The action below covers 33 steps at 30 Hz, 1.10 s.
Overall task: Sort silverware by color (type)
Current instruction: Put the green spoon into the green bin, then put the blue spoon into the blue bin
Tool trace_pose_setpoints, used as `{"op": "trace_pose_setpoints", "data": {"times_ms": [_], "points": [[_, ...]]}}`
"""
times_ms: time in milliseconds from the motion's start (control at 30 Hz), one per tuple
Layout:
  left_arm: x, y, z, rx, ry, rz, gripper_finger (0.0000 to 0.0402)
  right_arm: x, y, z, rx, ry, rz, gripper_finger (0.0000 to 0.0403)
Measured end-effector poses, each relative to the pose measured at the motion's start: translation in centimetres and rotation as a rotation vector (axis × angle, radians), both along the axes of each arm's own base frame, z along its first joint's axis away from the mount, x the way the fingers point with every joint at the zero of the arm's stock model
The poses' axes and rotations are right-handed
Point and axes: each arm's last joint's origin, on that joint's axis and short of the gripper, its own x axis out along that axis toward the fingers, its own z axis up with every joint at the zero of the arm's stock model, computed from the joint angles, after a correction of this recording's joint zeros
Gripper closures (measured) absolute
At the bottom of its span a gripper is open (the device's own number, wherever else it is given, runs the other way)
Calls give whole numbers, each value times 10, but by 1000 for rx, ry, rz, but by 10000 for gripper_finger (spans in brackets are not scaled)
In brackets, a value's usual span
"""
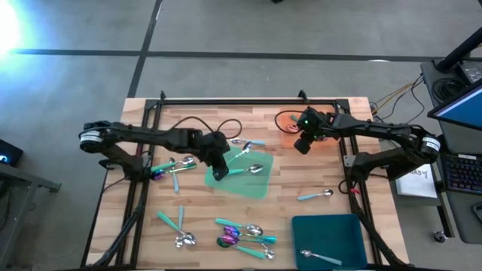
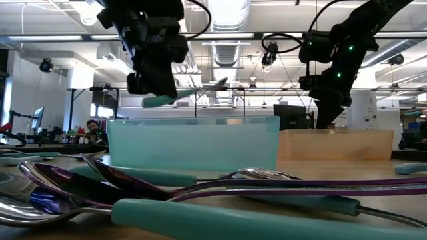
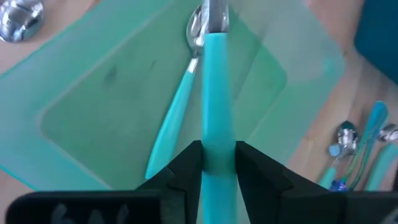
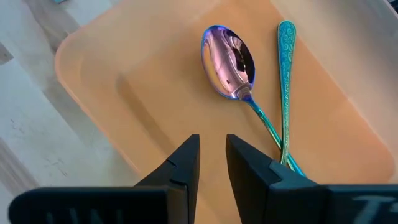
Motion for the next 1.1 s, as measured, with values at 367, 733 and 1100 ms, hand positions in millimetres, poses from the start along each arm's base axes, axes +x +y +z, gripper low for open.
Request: {"op": "trace_pose_setpoints", "data": {"times_ms": [367,733,1100], "points": [[2,0,-5,0,19,1,318,-1,8,-2,209,-60,87,335],[1,1,-2,73,6,-17,316,-8,19,15,336,-180,179,335],[-1,1,-3,98,24,-21,316,-9,28,61,415,-368,261,335]]}}
